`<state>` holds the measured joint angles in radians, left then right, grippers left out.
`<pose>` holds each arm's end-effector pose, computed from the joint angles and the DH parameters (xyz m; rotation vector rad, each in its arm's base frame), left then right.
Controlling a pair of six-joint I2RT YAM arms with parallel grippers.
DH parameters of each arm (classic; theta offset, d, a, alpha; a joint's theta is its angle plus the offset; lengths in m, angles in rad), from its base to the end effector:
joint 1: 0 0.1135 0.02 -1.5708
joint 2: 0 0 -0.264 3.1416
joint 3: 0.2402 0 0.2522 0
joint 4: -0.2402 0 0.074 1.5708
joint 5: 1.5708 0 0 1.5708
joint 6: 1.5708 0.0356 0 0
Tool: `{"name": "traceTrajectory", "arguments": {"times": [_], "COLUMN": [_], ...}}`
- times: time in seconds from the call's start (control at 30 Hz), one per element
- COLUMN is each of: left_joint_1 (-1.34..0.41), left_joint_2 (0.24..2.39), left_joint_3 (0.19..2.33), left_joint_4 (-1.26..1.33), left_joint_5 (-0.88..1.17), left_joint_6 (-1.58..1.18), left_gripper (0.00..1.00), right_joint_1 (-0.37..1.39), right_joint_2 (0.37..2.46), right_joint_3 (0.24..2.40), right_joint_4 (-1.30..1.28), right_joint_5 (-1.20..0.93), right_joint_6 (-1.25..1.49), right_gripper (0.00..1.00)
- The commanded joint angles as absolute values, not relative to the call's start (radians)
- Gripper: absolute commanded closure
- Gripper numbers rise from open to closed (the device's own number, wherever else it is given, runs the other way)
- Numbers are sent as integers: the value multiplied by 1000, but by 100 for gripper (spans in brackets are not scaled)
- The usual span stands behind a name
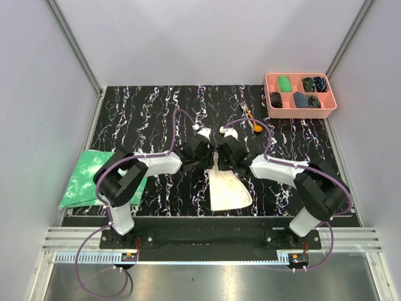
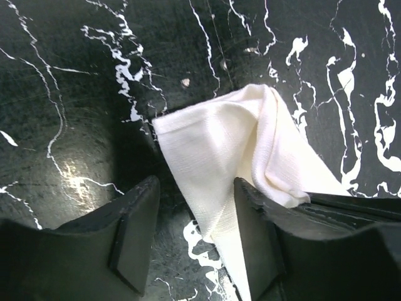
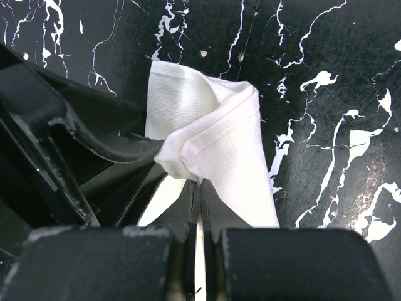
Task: Fold the napkin into a case and place the utensils inside
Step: Grasp the top corner of the smaller rectangle folded napkin from the folded napkin.
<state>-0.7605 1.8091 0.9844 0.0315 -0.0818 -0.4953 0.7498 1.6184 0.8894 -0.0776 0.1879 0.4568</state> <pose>0.2697 -0.2526 0.1529 0.2797 2.4039 -0.5022 0.2465 0.2205 0.1801 -0.2590 2.3747 0.3590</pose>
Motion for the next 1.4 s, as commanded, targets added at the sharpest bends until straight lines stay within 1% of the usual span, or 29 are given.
{"name": "traceTrajectory", "arguments": {"times": [0.0,0.17,0.2,0.27,0.37,0.4,0.53,0.63,0.77,0.9,1.03,1.2,1.23,1.37], "left_joint_1": [-769,-769,-769,-769,-769,-769,-769,-769,-769,-765,-753,-730,-726,-706], "left_joint_2": [1807,1810,1806,1793,1779,1775,1766,1753,1727,1718,1723,1740,1741,1724], "left_joint_3": [1006,1017,1016,1016,1006,1003,994,986,983,977,960,948,943,946], "left_joint_4": [57,52,54,60,74,77,104,110,117,123,153,190,202,198], "left_joint_5": [-109,-138,-144,-152,-153,-149,-135,-129,-111,-72,-14,81,92,118], "left_joint_6": [-503,-511,-514,-518,-531,-535,-548,-554,-557,-578,-626,-684,-692,-693], "left_gripper": [52,57,61,64,72,73,87,89,99,99,100,100,100,100], "right_joint_1": [741,741,741,742,742,741,742,744,745,747,755,790,799,827], "right_joint_2": [1572,1574,1577,1582,1591,1592,1600,1615,1650,1684,1715,1758,1764,1793], "right_joint_3": [888,887,888,891,903,905,914,930,953,994,1055,1114,1135,1152], "right_joint_4": [-83,-86,-89,-94,-115,-124,-147,-167,-187,-228,-285,-350,-363,-413], "right_joint_5": [170,173,173,170,172,173,179,166,150,160,218,259,294,325], "right_joint_6": [477,476,474,471,463,459,449,442,439,451,474,489,488,471], "right_gripper": [100,100,100,100,100,100,100,100,100,100,100,100,100,100]}}
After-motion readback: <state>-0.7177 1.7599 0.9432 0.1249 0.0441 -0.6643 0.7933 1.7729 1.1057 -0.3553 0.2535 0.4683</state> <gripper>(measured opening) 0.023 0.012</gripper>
